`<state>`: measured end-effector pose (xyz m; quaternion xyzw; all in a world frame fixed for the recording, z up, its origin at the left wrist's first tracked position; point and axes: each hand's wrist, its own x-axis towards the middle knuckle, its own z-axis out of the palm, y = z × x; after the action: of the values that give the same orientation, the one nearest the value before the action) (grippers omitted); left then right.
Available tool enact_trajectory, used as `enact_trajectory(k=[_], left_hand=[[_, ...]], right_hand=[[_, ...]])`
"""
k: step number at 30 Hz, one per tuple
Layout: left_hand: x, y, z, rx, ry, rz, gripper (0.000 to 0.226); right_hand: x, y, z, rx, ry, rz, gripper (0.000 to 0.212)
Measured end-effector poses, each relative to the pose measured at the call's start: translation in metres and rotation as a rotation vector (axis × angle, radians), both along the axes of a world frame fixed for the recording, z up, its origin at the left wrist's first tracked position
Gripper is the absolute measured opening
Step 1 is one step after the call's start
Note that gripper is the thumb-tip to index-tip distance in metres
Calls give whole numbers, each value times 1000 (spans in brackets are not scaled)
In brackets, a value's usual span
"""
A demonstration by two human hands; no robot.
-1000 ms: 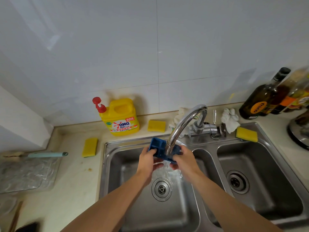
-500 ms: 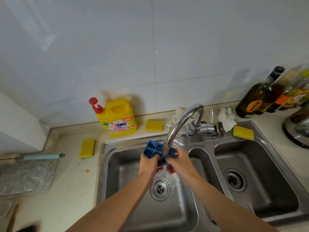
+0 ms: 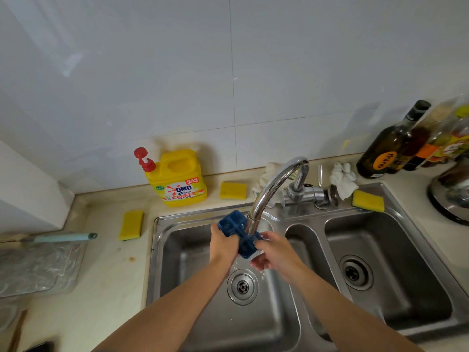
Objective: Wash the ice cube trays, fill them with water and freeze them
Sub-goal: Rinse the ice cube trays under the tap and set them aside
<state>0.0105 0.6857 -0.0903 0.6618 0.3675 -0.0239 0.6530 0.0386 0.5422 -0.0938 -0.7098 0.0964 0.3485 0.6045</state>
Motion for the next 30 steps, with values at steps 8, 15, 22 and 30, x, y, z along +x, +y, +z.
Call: enact_trajectory(k=[8, 15, 22, 30], left_hand=[[0, 14, 11, 94, -73, -17, 38], [5, 12, 14, -4, -78, 7, 36], [11, 4, 14, -65, -35, 36, 26], [9, 12, 20, -44, -40, 110, 27]], right_hand=[[-1, 22, 3, 103, -56, -8, 14], [-1, 12, 9, 415, 118, -108, 25], [3, -2, 12, 443, 115, -144, 44], [4, 8, 25, 398, 119, -143, 59]])
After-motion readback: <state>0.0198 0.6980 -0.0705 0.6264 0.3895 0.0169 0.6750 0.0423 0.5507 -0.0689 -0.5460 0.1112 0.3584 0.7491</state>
